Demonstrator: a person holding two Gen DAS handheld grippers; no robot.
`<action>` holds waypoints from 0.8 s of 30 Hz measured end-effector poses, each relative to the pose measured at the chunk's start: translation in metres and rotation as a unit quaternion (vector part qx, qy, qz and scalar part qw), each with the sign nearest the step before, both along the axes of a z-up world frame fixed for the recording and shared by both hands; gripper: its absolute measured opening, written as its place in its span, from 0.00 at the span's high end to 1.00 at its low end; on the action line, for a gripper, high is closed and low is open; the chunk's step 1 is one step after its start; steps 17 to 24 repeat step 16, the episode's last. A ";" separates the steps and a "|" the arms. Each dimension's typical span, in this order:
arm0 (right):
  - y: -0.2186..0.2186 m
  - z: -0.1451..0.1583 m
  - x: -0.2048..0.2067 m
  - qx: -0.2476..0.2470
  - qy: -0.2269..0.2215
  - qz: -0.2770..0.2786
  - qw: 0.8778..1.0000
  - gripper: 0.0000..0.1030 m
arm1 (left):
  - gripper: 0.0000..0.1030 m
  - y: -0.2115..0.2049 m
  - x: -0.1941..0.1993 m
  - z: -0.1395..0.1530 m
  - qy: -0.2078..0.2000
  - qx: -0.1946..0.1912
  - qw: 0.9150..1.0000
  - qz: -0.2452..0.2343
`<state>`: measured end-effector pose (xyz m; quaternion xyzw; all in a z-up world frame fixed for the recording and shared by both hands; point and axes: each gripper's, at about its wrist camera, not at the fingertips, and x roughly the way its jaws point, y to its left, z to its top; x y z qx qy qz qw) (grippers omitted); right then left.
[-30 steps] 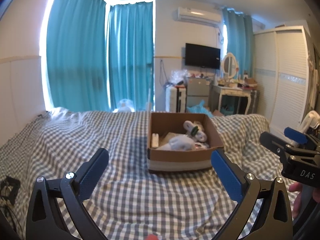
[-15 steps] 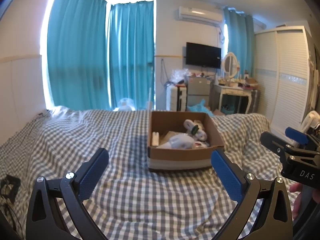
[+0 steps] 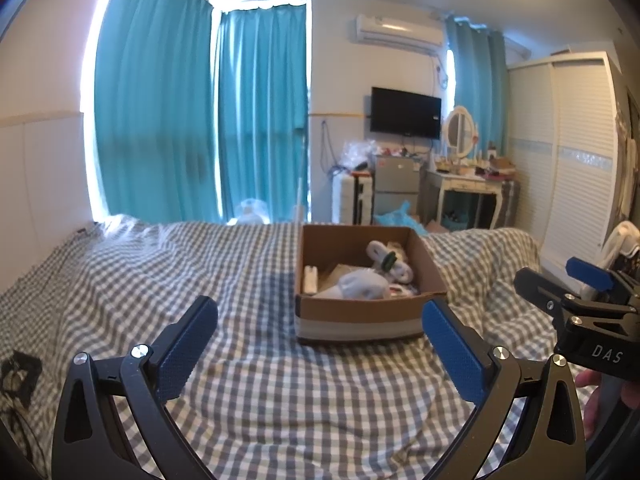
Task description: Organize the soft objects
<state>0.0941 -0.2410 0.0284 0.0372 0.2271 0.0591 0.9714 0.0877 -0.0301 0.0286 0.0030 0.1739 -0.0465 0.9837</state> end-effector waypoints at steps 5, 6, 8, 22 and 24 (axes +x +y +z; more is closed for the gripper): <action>0.000 0.000 0.000 0.000 0.000 0.001 1.000 0.00 | 0.00 0.000 0.000 0.000 -0.002 0.002 1.000 0.000; 0.000 0.000 0.000 0.000 0.000 0.001 1.000 0.00 | 0.00 0.000 0.000 0.000 -0.003 0.003 1.000 0.001; 0.000 -0.001 -0.001 0.000 0.000 0.000 1.000 0.00 | 0.00 0.001 0.000 0.000 -0.004 0.004 1.000 0.002; -0.001 -0.001 -0.002 0.001 -0.002 -0.003 1.000 0.00 | 0.00 0.003 -0.002 0.001 -0.015 0.012 1.000 0.012; -0.001 -0.001 -0.002 0.001 -0.002 -0.003 1.000 0.00 | 0.00 0.003 -0.002 0.001 -0.015 0.012 1.000 0.012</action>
